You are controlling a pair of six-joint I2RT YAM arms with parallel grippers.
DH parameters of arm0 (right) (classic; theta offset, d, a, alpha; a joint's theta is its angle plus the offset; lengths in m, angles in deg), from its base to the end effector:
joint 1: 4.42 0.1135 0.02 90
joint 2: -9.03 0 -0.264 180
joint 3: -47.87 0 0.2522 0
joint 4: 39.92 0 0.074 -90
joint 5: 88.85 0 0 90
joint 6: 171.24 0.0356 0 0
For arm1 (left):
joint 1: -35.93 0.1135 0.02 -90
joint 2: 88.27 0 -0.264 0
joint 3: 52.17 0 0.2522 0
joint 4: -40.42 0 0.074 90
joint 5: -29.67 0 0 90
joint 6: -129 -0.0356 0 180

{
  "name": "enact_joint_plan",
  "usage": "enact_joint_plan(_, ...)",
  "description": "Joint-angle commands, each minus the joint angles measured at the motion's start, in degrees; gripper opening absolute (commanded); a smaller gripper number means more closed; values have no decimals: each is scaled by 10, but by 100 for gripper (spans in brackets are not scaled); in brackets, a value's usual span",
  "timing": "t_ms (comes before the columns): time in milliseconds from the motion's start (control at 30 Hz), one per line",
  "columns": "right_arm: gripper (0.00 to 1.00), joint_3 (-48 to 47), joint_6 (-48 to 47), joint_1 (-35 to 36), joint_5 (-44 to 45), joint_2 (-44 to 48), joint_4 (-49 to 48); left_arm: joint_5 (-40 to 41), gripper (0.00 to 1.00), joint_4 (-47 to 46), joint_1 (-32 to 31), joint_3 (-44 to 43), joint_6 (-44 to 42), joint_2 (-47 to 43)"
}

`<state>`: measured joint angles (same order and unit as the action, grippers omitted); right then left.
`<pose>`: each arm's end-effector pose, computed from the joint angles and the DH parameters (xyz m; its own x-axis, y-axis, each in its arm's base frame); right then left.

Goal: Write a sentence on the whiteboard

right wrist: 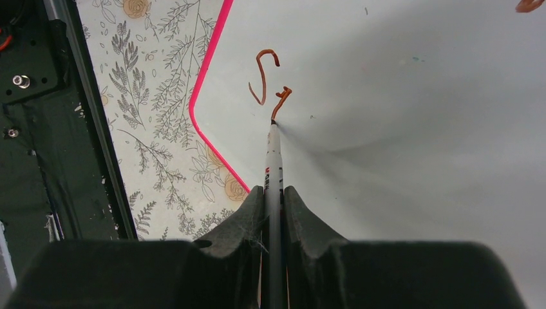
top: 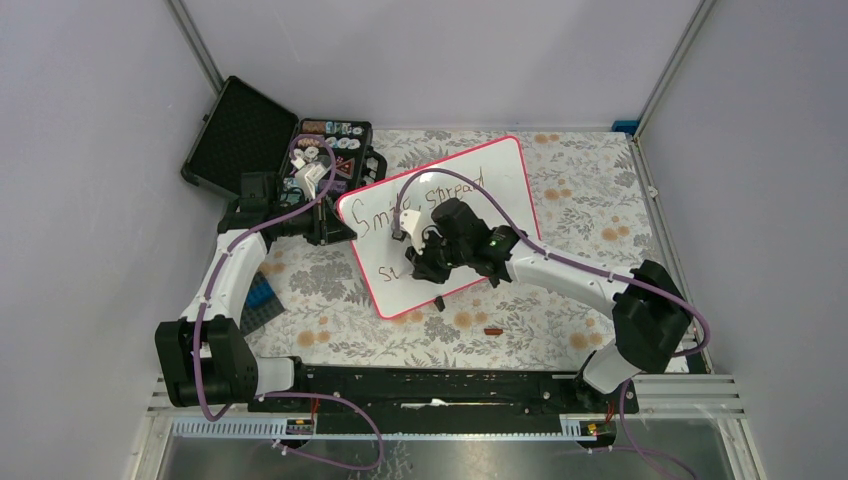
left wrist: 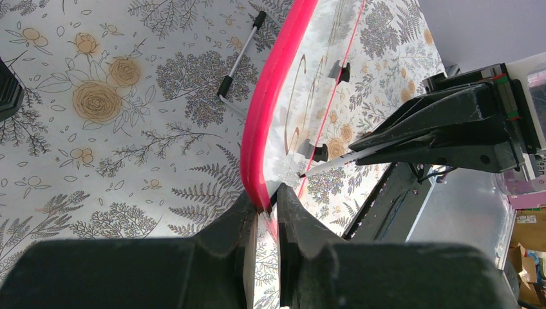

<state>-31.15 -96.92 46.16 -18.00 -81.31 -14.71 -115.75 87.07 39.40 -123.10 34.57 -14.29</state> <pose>0.2166 0.2819 0.2639 -0.1214 -0.5498 -0.8264 -0.9659 0.2572 -0.0292 0.2612 -0.0135 0.2820 -0.7206 0.0002 -0.6934 0.5545 0.6005 -0.5761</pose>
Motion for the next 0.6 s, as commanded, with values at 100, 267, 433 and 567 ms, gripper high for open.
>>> enact_joint_plan(100,0,-16,-23,-15,31,25,14,14,0,-27,-7,-2,-20,-9)
enact_joint_plan(267,0,-24,-28,-20,36,28,17,14,0,-27,-7,-2,-20,-9)
enact_joint_plan(433,0,-41,-26,-21,37,22,16,15,0,-27,-7,-2,-19,-9)
enact_joint_plan(567,0,-55,-24,-20,37,14,16,15,0,-27,-7,-2,-20,-9)
